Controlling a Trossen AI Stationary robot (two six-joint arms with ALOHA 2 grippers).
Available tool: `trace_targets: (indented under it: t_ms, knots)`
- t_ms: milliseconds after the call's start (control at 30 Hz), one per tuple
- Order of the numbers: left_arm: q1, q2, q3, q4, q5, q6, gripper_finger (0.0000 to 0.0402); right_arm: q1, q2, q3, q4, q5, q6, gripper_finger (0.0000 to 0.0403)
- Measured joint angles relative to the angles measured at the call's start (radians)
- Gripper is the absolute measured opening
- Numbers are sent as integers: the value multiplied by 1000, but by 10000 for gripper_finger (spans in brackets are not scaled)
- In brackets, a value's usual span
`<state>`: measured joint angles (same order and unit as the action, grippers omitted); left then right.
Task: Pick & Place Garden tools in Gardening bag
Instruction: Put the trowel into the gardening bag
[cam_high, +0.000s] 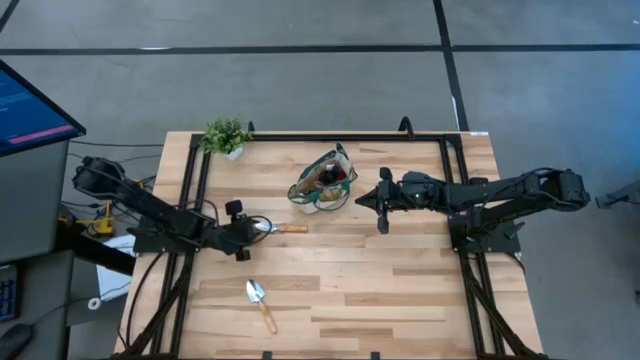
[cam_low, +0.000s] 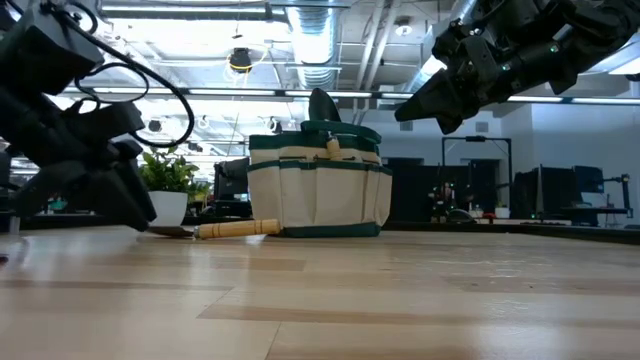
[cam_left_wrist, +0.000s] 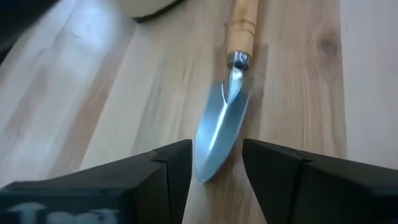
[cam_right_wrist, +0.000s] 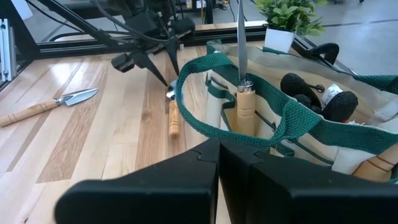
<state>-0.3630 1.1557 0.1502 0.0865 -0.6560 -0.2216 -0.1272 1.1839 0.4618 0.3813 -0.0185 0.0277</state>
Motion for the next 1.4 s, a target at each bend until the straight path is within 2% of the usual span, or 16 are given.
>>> trace_targets:
  t_ms: [167,300,567,700,967,1200,1400]
  knots:
    - [0,59,3,17,7,-23,127,0,0,0,0,0,0,0]
    - [-1,111,4,56,-29,-24,127,0,0,0,0,0,0,0]
    - [-1,151,4,89,-42,-33,124,0,0,0,0,0,0,0]
    - [-1,170,4,89,-39,-89,97,0,0,0,0,0,0,0]
    - [-1,205,4,104,-59,-165,10,0,0,0,0,0,0,0]
    - [-4,196,2,107,-69,-172,4,3,0,0,0,0,0,0]
    - [-51,134,-4,85,-26,-92,3,3,0,0,0,-1,0,0]
